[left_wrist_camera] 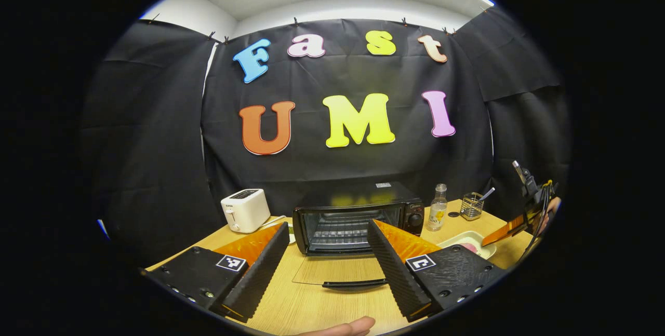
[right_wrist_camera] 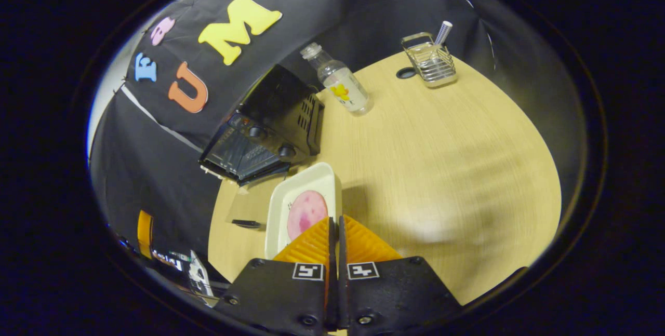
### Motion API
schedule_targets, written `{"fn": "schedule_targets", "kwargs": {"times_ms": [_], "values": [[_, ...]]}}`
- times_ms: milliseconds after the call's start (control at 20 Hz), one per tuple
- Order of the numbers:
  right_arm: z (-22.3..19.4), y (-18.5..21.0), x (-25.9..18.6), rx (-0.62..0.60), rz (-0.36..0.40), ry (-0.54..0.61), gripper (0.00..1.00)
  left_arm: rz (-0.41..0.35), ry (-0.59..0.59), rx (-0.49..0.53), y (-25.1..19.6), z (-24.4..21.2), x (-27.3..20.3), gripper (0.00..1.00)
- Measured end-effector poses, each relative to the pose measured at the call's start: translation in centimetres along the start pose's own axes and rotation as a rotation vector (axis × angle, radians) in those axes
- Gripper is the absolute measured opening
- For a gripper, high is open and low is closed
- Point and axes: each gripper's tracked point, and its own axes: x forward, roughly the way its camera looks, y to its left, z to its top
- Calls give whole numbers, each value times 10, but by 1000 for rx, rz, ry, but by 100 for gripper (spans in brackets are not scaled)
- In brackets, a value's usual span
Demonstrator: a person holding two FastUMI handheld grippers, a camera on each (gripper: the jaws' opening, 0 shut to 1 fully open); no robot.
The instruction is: Open the electric oven with the left hand, put the food in, and close the electric oven.
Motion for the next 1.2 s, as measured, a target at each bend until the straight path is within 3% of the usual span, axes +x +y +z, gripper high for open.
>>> {"fn": "schedule_targets", "kwargs": {"times_ms": [350, 600, 700, 750, 950, 1000, 1050, 1100, 1200], "values": [[6, 59, -7, 27, 85, -33, 4, 0, -22, -3, 22, 2, -14, 96], [-6, 115, 19, 60, 170, 12, 7, 17, -27, 2, 49, -6, -26, 96], [-11, 137, 34, 55, 195, 31, 4, 28, -26, 6, 61, -12, -29, 96], [-15, 148, 42, 49, 201, 43, 0, 35, -24, 5, 67, -15, -31, 96], [-32, 187, 75, 12, 203, 91, 4, 82, -9, -17, 98, -32, -34, 96], [-35, 196, 84, 7, 204, 101, 4, 97, -6, -22, 104, -36, -35, 86], [-38, 203, 94, 6, 199, 105, 4, 105, -1, -25, 111, -40, -36, 86], [-40, 209, 105, 7, 190, 107, 4, 111, 6, -26, 115, -45, -36, 96], [-41, 220, 127, 27, 170, 102, 4, 122, 11, -28, 123, -51, -36, 96]]}}
